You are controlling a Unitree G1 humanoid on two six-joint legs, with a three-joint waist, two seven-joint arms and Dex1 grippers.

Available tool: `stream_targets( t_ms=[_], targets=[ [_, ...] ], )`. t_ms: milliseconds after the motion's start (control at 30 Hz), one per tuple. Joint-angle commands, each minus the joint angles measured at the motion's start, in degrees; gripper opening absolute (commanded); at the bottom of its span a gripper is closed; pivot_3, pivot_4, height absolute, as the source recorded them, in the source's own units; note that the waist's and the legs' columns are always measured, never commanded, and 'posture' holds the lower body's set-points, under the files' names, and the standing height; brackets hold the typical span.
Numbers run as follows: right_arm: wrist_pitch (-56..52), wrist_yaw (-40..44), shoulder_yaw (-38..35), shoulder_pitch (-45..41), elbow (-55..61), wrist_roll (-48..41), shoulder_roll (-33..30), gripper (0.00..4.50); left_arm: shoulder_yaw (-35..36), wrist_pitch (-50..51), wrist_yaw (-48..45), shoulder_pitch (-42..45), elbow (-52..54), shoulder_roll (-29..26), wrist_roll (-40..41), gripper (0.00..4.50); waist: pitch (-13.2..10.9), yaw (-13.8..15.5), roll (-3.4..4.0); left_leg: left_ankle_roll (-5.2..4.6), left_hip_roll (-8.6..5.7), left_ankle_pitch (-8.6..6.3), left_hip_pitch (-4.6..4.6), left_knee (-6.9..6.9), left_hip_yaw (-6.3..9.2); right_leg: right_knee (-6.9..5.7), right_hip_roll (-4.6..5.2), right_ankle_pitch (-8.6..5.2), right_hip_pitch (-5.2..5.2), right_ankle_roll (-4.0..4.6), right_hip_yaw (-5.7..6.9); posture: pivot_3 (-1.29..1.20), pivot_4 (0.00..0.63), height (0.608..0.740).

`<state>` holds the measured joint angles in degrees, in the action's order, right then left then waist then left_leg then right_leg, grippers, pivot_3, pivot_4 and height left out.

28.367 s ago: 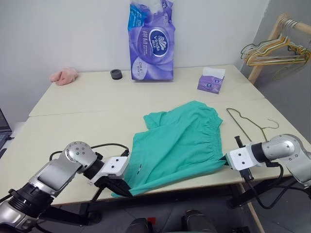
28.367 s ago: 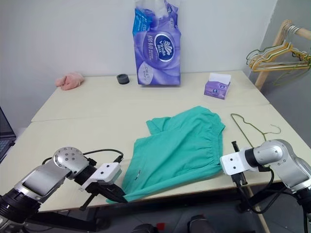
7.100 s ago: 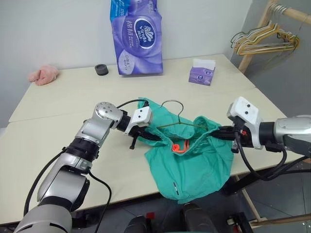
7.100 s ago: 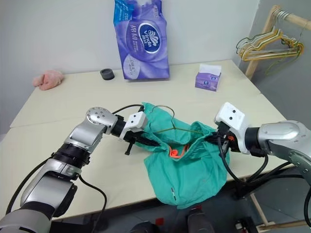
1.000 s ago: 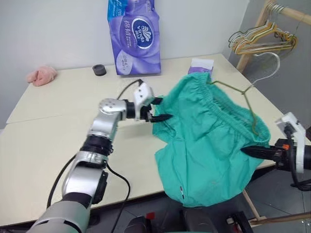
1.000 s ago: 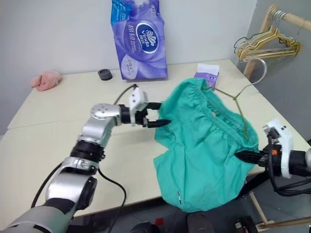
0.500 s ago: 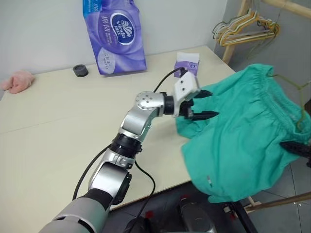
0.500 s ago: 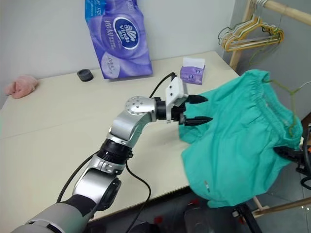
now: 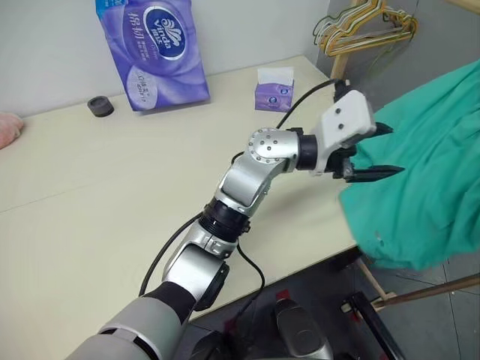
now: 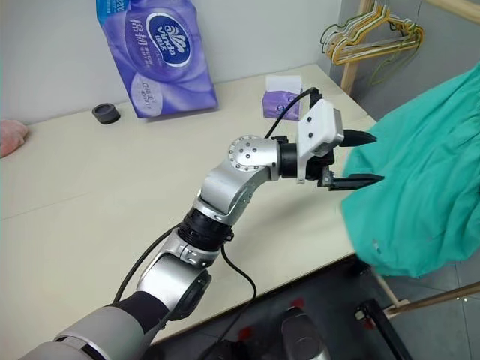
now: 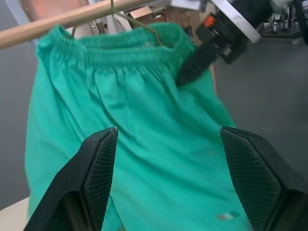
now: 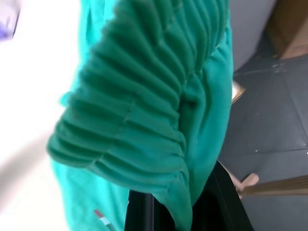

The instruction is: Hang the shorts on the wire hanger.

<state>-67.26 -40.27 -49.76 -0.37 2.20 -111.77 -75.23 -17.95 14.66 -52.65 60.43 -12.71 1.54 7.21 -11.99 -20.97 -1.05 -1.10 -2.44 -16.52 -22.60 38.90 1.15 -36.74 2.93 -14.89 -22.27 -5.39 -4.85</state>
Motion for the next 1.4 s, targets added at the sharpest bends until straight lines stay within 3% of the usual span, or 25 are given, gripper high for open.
stream_targets(
  t_ms=[33,233,433,633,900,1000,1367,1400],
  targets=[
    [-0.4,-2.6,2.3,-6.1,-7.8,-1.2,-3.3,0.0,-0.9,-4.9,1.8,2.4,-0.5,1.0,-2.0,3.58,-0.6,0.1,0.06,-0.01,-0.02,0.0,0.05,0.01,-0.16,0.01,0.01,0.04,-0.01,-0.06,-0.17,-0.5,0.265,0.74],
    [-3.5,-1.8,10.7,-12.4,-22.1,-0.8,-8.3,0.0,-1.1,-6.1,2.8,2.9,-0.2,2.0,-2.5,3.58,-2.0,0.1,0.09,-0.29,-0.02,-0.16,0.09,-0.01,-0.55,0.13,0.01,0.09,-0.05,-0.17,-0.62,-0.47,0.283,0.74],
    [-7.1,6.0,19.8,-20.4,-29.6,7.5,-9.5,0.0,-0.8,-6.0,4.0,3.5,0.1,2.4,-2.6,3.58,-2.2,0.3,0.2,-0.43,0.02,-0.25,0.02,-0.07,-0.66,0.42,0.02,0.12,-0.08,-0.32,-0.69,-0.43,0.292,0.74],
    [-11.2,10.2,20.7,-22.8,-30.2,13.3,-7.6,0.0,-0.5,-5.3,4.0,3.8,-0.5,2.7,-1.9,3.58,-2.2,0.5,0.2,-0.53,0.02,-0.31,-0.14,-0.07,-0.7,0.76,0.06,0.26,-0.07,-0.54,-0.71,-0.42,0.297,0.74],
    [-13.1,14.3,19.3,-24.2,-28.4,22.9,-6.4,0.0,-2.8,-7.2,-4.1,2.5,1.2,1.2,0.4,3.58,-2.2,0.4,0.23,-0.55,0.05,-0.33,-0.11,-0.08,-0.7,0.76,0.05,0.26,-0.08,-0.55,-0.7,-0.42,0.287,0.74],
    [-14.1,15.6,18.2,-24.7,-27.9,26.1,-6.1,0.73,-3.1,-7.2,-5.7,2.5,0.9,1.0,0.6,3.62,-2.2,0.5,0.26,-0.55,0.04,-0.33,-0.11,-0.07,-0.72,0.76,0.06,0.28,-0.07,-0.59,-0.72,-0.42,0.28,0.74],
    [-18.4,15.8,13.2,-29.6,-25.0,34.1,-2.8,4.32,-1.7,-4.6,-6.5,4.3,-3.9,2.8,1.4,3.62,-2.2,0.5,0.52,-0.56,0.01,-0.33,-0.11,-0.06,-0.78,0.75,0.1,0.31,-0.09,-0.64,-0.78,-0.41,0.252,0.74],
    [-18.7,16.0,12.8,-30.0,-24.9,35.1,-2.4,4.47,-1.6,-4.6,-6.4,4.5,-4.3,2.9,1.4,3.62,-2.2,0.5,0.52,-0.56,0.01,-0.33,-0.11,-0.06,-0.78,0.75,0.1,0.32,-0.09,-0.65,-0.78,-0.41,0.246,0.74]
  ],
)
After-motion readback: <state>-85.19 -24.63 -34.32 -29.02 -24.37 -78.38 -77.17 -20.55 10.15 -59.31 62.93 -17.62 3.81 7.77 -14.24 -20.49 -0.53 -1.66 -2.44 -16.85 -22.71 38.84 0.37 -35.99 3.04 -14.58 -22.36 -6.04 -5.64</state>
